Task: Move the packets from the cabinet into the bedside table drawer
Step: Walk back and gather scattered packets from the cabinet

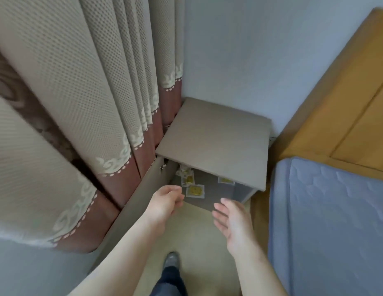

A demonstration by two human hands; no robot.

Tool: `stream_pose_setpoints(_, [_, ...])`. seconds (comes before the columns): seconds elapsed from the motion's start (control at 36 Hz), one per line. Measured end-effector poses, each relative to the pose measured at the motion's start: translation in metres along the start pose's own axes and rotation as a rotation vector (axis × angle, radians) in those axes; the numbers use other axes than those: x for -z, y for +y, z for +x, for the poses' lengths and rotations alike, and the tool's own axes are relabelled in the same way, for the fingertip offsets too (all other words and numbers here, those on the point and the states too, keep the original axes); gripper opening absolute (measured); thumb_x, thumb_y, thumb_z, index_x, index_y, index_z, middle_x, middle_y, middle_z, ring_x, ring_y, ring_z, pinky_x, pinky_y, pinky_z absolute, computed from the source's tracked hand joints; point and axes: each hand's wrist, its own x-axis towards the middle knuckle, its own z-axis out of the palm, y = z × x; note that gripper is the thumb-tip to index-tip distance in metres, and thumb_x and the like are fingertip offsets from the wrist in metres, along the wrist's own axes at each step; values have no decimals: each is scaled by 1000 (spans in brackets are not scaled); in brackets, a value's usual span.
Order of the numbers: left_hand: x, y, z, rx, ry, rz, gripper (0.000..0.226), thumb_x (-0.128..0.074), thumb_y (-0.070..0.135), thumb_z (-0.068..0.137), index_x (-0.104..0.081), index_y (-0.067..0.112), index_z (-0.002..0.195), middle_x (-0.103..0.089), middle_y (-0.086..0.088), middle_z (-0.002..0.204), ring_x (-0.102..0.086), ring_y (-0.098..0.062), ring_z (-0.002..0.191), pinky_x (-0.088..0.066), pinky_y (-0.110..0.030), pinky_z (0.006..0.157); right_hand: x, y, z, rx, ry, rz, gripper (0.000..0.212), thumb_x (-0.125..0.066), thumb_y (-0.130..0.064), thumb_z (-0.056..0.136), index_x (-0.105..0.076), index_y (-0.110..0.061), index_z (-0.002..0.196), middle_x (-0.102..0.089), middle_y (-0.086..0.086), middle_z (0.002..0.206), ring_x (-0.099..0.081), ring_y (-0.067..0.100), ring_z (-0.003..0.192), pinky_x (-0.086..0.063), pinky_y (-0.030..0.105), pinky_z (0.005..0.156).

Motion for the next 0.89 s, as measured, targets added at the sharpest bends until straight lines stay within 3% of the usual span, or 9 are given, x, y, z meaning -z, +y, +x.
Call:
stream_pose_setpoints(0.17, [-26, 5, 97, -22, 52, 137, 10, -44, 16, 98, -53, 16, 102, -58, 3, 90, -56, -10, 80, -41, -16, 68, -18, -5, 99, -95, -45, -91, 9, -48, -15, 96, -54, -16, 90, -63, 4, 92, -59, 18, 80, -45, 28, 67])
stream_pose_setpoints(0.31, [-43, -42, 188, 22, 109, 264, 19, -50, 14, 92, -55, 29, 80, -61, 0, 91, -56, -18, 86, -37, -25, 71, -21, 15, 189, -130, -83, -160, 14, -46, -9, 95, -52, -13, 83, -56, 7, 82, -49, 17, 63, -43, 31, 64])
stream_pose_setpoints(0.44, [-48, -111, 262, 45, 111, 331, 17, -55, 5, 88, -57, 21, 84, -65, -16, 102, -61, -31, 101, -43, -30, 79, -17, 54, 268, -160, -35, -159, 21, -44, -6, 94, -52, 6, 109, -57, 25, 82, -43, 21, 58, -41, 29, 61])
stream_pose_setpoints(0.53, [-50, -159, 312, 33, 140, 357, 20, -53, 3, 89, -59, 21, 83, -64, -21, 112, -60, -35, 105, -49, -37, 91, -19, 95, 321, -158, -38, -232, 16, -43, -6, 94, -48, 8, 102, -52, 33, 90, -53, 46, 78, -43, 54, 95])
stream_pose_setpoints(0.56, [-51, -174, 327, 23, 147, 387, 16, -52, 5, 91, -62, 17, 89, -64, -19, 113, -60, -33, 106, -47, -33, 90, -20, 112, 340, -158, -35, -250, 16, -42, -5, 94, -46, 9, 101, -49, 26, 83, -51, 46, 77, -44, 55, 93])
stream_pose_setpoints(0.58, [-52, -189, 343, 10, 152, 417, 15, -51, 7, 92, -64, 12, 99, -64, -17, 111, -59, -31, 106, -45, -29, 87, -20, 129, 360, -152, -36, -249, 19, -41, -4, 93, -44, 12, 103, -42, 19, 76, -46, 38, 66, -49, 51, 78])
stream_pose_setpoints(0.64, [-51, -214, 376, -38, 154, 468, 20, -50, 7, 93, -60, 9, 110, -64, -11, 101, -59, -28, 101, -43, -22, 77, -23, 159, 402, -140, -36, -265, 16, -41, -2, 92, -45, 11, 100, -35, 7, 70, -32, 19, 55, -34, 29, 53])
stream_pose_setpoints(0.75, [-50, -257, 444, -131, 116, 642, 29, -49, 11, 93, -56, 8, 121, -65, -10, 113, -59, -25, 107, -37, -24, 77, -28, 205, 491, -121, -31, -372, 19, -40, -5, 94, -47, 13, 97, -37, 7, 67, -35, 16, 53, -39, 31, 51])
stream_pose_setpoints(0.89, [-43, -299, 523, -237, 75, 716, 35, -49, 17, 87, -57, 6, 119, -62, -14, 117, -57, -29, 111, -43, -28, 85, -40, 239, 591, 192, -32, -606, 13, -48, -5, 91, -53, -9, 80, -52, 14, 88, -49, 22, 78, -40, 28, 64])
